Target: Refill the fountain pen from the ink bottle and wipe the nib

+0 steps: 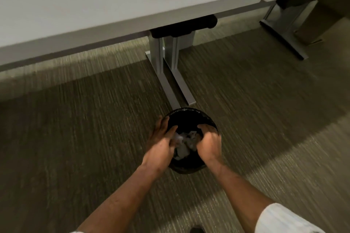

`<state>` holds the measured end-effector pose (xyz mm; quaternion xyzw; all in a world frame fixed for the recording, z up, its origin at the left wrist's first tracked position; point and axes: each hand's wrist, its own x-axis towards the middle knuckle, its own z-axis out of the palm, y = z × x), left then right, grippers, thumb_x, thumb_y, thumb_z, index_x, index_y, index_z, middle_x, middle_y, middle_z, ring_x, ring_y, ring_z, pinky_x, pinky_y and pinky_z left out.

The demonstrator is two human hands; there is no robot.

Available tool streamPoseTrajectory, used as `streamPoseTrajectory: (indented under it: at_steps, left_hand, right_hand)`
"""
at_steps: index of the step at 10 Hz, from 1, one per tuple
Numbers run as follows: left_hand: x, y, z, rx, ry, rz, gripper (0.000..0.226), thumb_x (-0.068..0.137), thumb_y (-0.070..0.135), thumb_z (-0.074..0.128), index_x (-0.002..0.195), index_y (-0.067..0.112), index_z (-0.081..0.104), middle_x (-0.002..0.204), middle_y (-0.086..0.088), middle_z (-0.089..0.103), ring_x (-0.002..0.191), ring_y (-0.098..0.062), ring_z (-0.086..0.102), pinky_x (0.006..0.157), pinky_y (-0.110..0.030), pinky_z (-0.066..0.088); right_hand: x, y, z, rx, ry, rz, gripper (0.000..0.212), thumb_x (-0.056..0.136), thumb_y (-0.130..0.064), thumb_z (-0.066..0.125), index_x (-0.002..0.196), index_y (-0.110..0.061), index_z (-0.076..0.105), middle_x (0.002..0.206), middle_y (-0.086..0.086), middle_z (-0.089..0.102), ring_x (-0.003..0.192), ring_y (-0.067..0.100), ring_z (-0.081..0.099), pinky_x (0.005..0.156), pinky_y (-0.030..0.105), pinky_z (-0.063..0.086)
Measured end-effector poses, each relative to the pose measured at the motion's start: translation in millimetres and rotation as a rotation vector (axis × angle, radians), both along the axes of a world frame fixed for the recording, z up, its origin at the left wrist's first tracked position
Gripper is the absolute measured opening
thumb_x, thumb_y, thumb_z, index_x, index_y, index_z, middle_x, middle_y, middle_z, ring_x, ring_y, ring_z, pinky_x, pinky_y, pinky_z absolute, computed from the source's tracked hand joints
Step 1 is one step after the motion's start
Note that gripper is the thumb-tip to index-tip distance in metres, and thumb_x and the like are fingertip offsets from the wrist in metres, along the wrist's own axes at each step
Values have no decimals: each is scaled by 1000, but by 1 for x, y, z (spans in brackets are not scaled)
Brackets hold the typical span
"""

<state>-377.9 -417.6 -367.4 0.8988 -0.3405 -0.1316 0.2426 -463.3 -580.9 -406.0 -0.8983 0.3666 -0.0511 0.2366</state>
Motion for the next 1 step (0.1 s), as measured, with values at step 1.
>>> streamPoseTrajectory:
  at_steps: [1]
  left_hand:
    - [-4, 10, 12, -68, 25, 51, 52, 103, 33, 50, 153, 23, 42, 169, -3, 20, 158, -19, 1, 123, -26, 5]
  right_hand:
    - [-9, 5, 16, -30, -71, -41, 41, 80, -3, 64, 119, -13, 67, 116, 9, 70, 116, 31, 60, 97, 43, 43]
